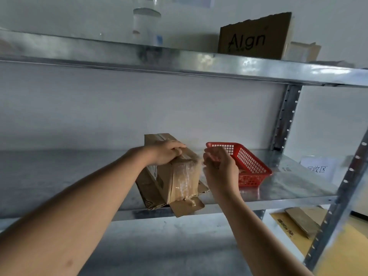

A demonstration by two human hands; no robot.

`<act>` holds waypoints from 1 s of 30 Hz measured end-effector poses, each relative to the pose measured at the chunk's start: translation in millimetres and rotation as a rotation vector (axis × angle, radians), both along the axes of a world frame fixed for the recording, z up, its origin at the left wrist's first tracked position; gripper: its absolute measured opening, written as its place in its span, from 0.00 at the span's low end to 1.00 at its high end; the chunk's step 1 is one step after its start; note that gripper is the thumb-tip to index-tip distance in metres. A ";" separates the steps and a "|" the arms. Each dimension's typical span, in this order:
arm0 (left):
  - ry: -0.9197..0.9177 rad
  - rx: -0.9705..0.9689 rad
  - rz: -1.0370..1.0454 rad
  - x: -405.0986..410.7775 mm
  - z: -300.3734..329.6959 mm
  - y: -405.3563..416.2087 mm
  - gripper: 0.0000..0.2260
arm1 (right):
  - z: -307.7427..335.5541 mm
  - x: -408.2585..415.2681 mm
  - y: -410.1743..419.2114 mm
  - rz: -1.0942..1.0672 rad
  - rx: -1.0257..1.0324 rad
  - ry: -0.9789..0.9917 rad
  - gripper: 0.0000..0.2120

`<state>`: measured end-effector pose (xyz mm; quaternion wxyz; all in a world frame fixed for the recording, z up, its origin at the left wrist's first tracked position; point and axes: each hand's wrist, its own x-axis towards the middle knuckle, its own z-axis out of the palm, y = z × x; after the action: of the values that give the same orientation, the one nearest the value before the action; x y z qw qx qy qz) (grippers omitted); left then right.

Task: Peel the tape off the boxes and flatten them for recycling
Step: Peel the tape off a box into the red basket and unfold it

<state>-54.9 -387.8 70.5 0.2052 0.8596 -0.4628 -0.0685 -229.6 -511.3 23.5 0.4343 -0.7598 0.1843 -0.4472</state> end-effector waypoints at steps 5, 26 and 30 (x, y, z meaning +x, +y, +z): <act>0.024 0.023 0.066 -15.5 4.4 -9.4 0.25 | -2.8 -10.0 -47.0 -0.087 -0.153 0.088 0.09; 0.089 -0.043 0.137 -33.8 -0.1 -66.3 0.20 | -28.0 2.5 -159.0 -0.057 -0.254 0.320 0.07; 0.069 -0.042 0.096 -18.5 -3.6 -69.8 0.19 | -23.7 12.3 -169.3 -0.078 -0.294 0.383 0.05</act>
<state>-73.4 -457.6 66.8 0.2423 0.8735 -0.4148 -0.0784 -217.2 -680.6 -0.2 0.2586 -0.8782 0.2255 -0.3332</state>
